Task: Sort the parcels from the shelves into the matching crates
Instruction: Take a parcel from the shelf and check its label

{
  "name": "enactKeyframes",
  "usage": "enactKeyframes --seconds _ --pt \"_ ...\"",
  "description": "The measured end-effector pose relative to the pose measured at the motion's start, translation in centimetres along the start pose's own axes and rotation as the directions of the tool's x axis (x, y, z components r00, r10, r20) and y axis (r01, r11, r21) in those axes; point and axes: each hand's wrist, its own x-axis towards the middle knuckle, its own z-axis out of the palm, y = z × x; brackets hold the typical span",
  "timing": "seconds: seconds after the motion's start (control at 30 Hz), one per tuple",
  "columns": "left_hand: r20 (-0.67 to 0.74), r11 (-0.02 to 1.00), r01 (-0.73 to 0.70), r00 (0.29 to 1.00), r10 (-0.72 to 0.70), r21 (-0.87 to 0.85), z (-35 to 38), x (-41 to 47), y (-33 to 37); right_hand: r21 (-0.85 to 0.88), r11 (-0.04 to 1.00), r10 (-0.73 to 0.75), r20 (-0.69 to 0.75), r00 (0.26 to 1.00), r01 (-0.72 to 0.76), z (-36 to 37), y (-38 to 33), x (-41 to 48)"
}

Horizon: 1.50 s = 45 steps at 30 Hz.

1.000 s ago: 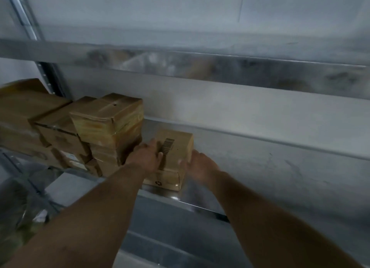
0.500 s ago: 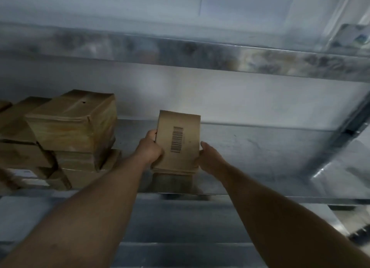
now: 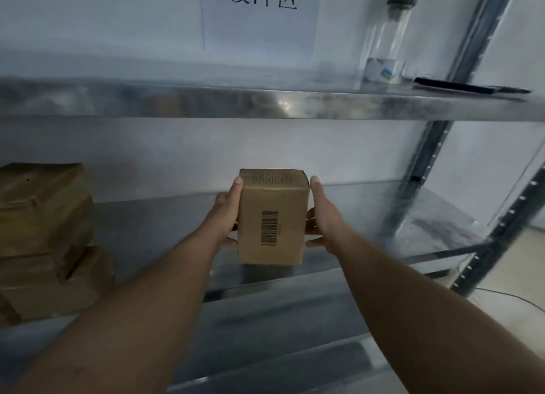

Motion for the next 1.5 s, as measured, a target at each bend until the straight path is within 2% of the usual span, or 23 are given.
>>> enactKeyframes --seconds 0.1,0.2,0.33,0.37,0.43,0.53,0.7,0.87,1.0,1.27,1.5 --pt "0.012 0.999 -0.035 0.999 0.034 0.036 3.9 -0.7 1.0 0.042 0.999 0.004 -0.09 0.996 0.0 -4.1 1.1 -1.1" --pt "0.019 0.995 -0.064 0.998 0.062 0.08 7.8 -1.5 1.2 0.079 0.994 -0.061 -0.139 0.988 0.072 -8.3 2.5 -1.8" --pt "0.192 0.965 -0.151 0.975 0.11 0.217 14.1 -3.7 2.3 -0.161 0.973 -0.183 -0.115 0.976 0.164 -14.8 4.4 -3.2" --pt "0.226 0.966 -0.153 0.968 0.105 0.207 15.6 -4.2 2.5 -0.164 0.972 -0.189 -0.102 0.977 0.171 -16.5 4.9 -3.6" --pt "0.264 0.981 -0.127 0.961 0.086 0.144 18.4 -5.2 2.9 -0.079 0.986 -0.156 -0.095 0.983 0.149 -19.7 5.6 -4.5" --pt "0.282 0.985 -0.106 0.957 0.063 0.139 22.9 -6.7 3.1 -0.086 0.987 -0.151 -0.158 0.976 0.139 -23.9 6.8 -6.5" --pt "0.283 0.964 -0.19 0.95 0.132 0.188 31.2 -8.8 2.9 -0.14 0.981 -0.174 -0.307 0.936 0.137 -30.9 10.2 -8.3" --pt "0.351 0.94 -0.266 0.919 0.181 0.213 38.7 -10.3 1.9 -0.056 0.983 -0.181 -0.357 0.916 0.172 -38.0 14.5 -9.4" --pt "0.487 0.92 -0.324 0.854 0.184 0.22 44.2 -12.3 1.8 -0.012 0.99 -0.134 -0.394 0.909 0.141 -42.9 17.6 -10.8" --pt "0.721 0.867 -0.458 0.667 0.189 0.196 53.9 -15.5 2.0 -0.115 0.993 -0.079 -0.558 0.826 0.018 -50.6 23.1 -14.2" --pt "0.826 0.831 -0.54 0.523 0.208 0.133 63.5 -16.1 1.0 -0.214 0.968 -0.053 -0.678 0.733 -0.128 -57.3 26.9 -15.5"
